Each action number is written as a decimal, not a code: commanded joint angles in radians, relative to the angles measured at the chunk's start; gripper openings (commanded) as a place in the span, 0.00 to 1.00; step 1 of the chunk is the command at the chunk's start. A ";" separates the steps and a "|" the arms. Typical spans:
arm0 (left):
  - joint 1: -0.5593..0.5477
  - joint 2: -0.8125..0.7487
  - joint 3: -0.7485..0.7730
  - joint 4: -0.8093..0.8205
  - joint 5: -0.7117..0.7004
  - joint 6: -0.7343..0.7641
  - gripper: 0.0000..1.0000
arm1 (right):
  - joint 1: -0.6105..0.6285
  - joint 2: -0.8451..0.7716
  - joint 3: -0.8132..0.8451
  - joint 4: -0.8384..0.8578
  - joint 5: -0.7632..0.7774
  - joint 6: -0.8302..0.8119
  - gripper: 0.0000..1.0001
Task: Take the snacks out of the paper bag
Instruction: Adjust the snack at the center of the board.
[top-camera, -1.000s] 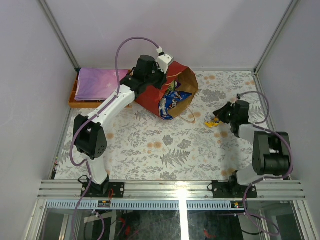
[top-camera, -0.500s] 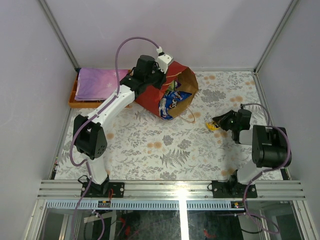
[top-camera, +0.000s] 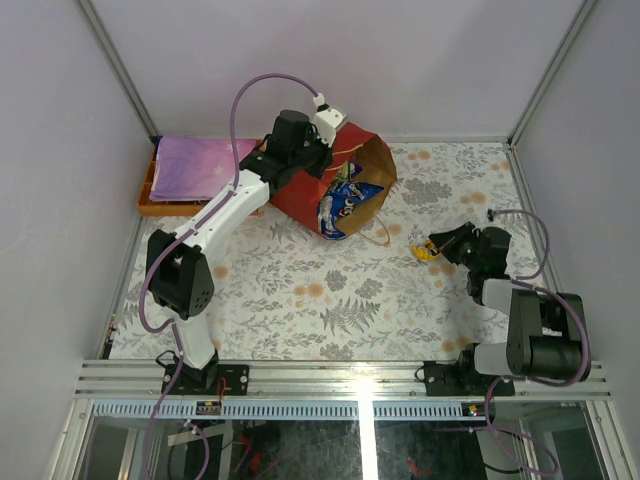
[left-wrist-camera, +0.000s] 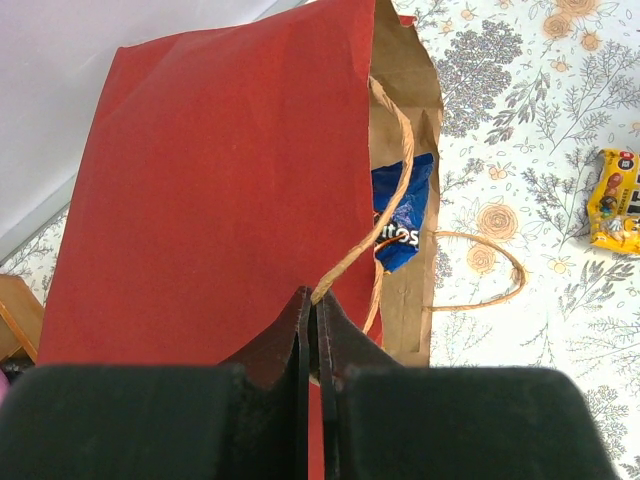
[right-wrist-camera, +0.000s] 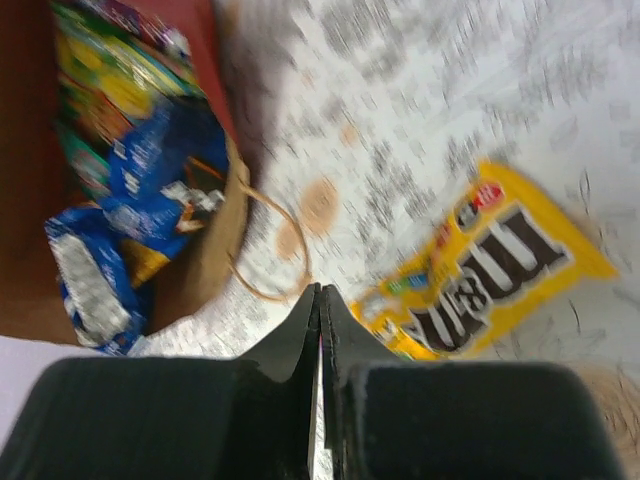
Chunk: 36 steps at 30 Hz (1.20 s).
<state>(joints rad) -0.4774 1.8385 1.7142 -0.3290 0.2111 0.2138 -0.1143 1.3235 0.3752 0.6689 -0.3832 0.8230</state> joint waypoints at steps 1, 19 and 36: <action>-0.004 -0.034 0.001 0.040 0.017 -0.012 0.00 | 0.021 0.147 -0.072 0.174 -0.089 0.043 0.00; -0.006 -0.066 -0.007 0.018 -0.012 -0.002 0.00 | 0.022 0.355 -0.048 0.440 -0.164 0.187 0.00; -0.007 -0.075 -0.021 0.018 -0.028 0.010 0.00 | -0.001 0.351 -0.096 0.588 -0.118 0.221 0.00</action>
<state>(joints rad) -0.4782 1.8038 1.7096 -0.3321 0.2123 0.2142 -0.1001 1.4998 0.3725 1.0119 -0.4911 0.9543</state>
